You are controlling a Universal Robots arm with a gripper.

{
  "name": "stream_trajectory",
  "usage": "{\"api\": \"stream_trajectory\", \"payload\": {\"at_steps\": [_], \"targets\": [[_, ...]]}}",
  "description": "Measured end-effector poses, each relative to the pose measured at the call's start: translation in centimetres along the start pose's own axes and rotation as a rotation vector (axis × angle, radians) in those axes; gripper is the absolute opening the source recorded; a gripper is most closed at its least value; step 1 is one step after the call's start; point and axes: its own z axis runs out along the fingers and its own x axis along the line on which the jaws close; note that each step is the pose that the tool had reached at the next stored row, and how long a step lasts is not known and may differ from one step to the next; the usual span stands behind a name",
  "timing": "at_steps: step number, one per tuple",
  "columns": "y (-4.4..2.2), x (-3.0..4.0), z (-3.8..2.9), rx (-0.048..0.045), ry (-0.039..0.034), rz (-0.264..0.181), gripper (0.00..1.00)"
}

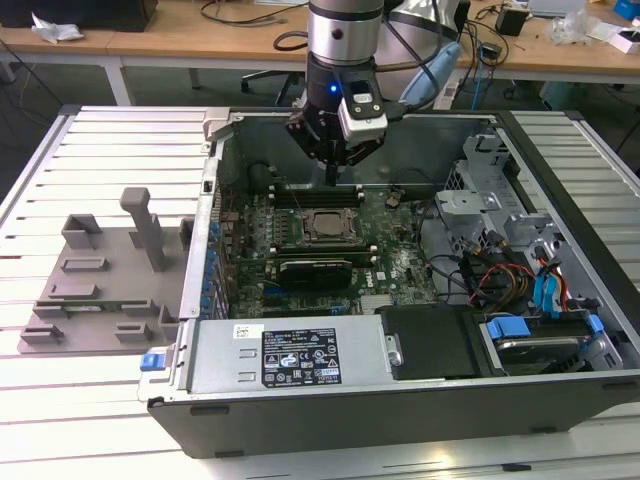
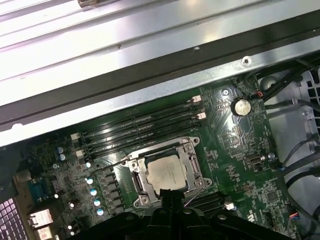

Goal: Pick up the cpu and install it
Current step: 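Install the first cpu locking lever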

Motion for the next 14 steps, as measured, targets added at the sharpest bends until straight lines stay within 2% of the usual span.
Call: {"api": "stream_trajectory", "payload": {"at_steps": [14], "targets": [[0.0, 0.0, 0.0, -0.0028, -0.004, -0.096, 0.11]]}}
